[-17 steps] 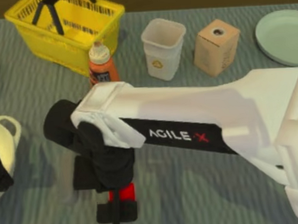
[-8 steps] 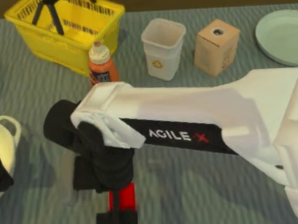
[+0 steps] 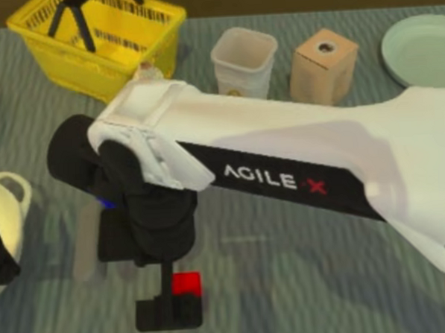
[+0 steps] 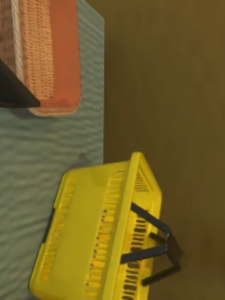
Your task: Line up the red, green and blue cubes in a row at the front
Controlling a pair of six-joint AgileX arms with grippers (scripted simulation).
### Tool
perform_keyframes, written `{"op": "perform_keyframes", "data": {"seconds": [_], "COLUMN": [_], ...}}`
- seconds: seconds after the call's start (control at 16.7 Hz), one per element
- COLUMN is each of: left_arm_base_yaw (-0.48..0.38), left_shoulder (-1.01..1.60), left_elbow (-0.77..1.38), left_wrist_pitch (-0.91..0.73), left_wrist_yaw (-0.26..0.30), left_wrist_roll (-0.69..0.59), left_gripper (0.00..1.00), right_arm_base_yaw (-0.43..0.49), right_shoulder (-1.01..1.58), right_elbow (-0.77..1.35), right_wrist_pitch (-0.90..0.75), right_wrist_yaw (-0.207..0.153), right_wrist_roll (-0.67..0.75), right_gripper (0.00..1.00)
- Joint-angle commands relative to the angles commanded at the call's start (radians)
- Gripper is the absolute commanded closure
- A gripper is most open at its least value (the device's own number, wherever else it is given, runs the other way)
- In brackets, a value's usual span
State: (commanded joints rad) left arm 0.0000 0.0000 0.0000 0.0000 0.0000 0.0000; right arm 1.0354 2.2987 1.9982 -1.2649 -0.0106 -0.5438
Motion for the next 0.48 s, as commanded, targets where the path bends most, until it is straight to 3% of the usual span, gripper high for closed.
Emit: {"op": "perform_keyframes", "data": {"seconds": [0.48], "left_arm_base_yaw": [0.000], "left_shoulder": [0.000], "left_elbow": [0.000], "left_wrist_pitch": [0.000], "left_wrist_yaw": [0.000], "left_wrist_roll": [0.000], "left_gripper": [0.00], "right_arm_base_yaw": [-0.019], "right_shoulder": [-0.011], "right_elbow": [0.046], "right_wrist_pitch": [-0.050], "right_wrist_yaw": [0.001], "right_wrist_roll": [0.003], "right_gripper": [0.00]}}
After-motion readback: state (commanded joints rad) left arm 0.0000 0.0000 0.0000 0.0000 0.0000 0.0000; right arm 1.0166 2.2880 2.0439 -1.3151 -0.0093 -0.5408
